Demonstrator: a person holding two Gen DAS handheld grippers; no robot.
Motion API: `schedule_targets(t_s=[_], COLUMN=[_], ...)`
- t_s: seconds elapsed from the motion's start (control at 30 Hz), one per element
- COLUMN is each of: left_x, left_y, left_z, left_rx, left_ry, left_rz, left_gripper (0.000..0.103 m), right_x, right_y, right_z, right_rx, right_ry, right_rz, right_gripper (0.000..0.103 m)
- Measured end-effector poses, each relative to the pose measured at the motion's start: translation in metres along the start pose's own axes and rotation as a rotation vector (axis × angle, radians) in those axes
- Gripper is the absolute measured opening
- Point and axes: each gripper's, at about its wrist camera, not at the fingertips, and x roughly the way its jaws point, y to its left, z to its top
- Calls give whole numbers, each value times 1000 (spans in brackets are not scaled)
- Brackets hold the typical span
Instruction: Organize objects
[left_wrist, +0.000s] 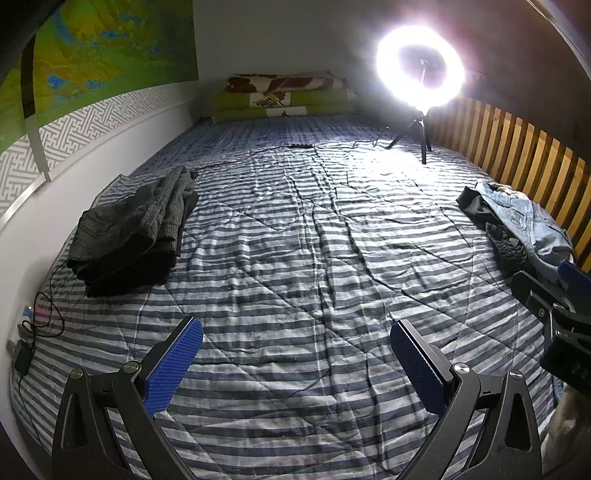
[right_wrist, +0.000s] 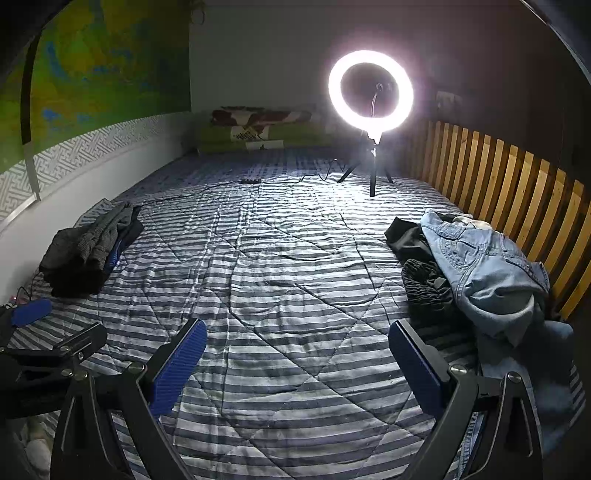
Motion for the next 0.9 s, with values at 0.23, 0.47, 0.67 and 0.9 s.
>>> schedule_targets(t_s=[0.23, 0.47, 0.67, 0.9], left_x=[27, 49, 66, 71], left_y=[-7, -11, -13, -13], left_z=[-8, -12, -17, -16], left_rx=[43, 44, 35, 21], left_ry=[72, 124, 168, 171], left_rz=[0, -10, -29, -54], left_gripper=[103, 103, 103, 103], right_x=[36, 54, 58, 63], right_y=[-16, -47, -95, -176], right_z=[-8, -10, 4, 19], right_rx=[20, 82, 137, 270], right_ry=[119, 174, 148, 124], right_rz=[-1, -31, -138, -261], right_gripper=[97, 97, 97, 97])
